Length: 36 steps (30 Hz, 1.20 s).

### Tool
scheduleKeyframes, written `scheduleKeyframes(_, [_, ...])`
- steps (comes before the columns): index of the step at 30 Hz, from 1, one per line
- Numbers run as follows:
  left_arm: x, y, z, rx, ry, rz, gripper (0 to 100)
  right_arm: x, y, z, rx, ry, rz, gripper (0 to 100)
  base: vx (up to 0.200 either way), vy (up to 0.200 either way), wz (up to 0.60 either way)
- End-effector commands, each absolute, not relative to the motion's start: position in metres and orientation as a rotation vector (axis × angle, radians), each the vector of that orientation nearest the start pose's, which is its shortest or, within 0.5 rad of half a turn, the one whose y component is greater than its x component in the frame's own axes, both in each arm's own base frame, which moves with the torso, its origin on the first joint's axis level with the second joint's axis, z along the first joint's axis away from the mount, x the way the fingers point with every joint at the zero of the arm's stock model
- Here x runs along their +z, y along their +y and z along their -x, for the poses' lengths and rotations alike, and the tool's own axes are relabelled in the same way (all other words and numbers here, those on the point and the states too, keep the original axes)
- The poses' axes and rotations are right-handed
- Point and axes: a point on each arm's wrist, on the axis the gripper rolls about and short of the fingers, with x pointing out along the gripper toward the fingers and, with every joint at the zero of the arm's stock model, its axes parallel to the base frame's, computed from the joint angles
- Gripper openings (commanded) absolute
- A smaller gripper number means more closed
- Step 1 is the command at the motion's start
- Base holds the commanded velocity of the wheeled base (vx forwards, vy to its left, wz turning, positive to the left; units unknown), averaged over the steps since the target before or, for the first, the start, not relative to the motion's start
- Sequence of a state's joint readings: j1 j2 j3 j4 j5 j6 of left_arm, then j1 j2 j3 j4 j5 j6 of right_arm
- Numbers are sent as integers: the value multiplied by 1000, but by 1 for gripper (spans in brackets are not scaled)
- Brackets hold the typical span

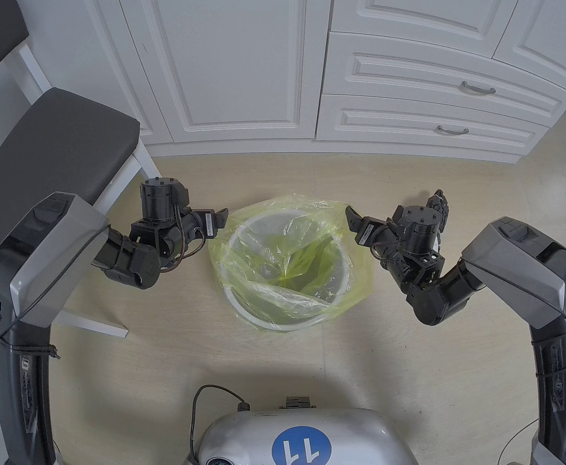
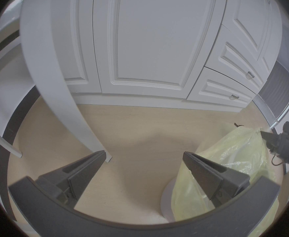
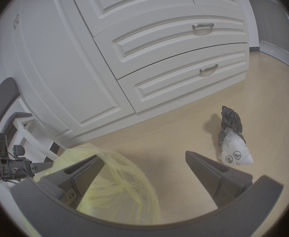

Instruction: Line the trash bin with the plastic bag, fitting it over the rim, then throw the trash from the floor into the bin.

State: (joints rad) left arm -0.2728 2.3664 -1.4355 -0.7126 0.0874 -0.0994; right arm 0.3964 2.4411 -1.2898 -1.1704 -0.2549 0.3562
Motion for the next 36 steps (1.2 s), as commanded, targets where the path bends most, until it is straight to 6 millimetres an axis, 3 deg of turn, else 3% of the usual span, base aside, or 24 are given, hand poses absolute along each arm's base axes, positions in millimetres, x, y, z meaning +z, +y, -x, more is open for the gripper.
scheduleKeyframes(1, [73,-131,-480,-170,226,69,100,35,176,-456,124,18,-361,100,0,0,0])
scheduleKeyframes(13, [39,-131,-489,-144,292,56,100,0,174,-468,107,54,-371,100,0,0,0])
scheduleKeyframes(18, [34,-130,-488,-142,307,53,100,-3,164,-464,99,83,-358,100,0,0,0])
scheduleKeyframes(21, [39,-129,-488,-139,298,55,100,3,160,-460,107,91,-355,100,0,0,0])
scheduleKeyframes(28, [73,-125,-481,-125,253,62,100,17,148,-410,277,246,-280,100,0,0,0])
scheduleKeyframes(32, [90,-125,-476,-114,228,65,100,7,145,-383,363,336,-180,100,0,0,0])
scheduleKeyframes(36, [99,-126,-474,-115,210,68,100,0,147,-373,403,362,-114,100,0,0,0])
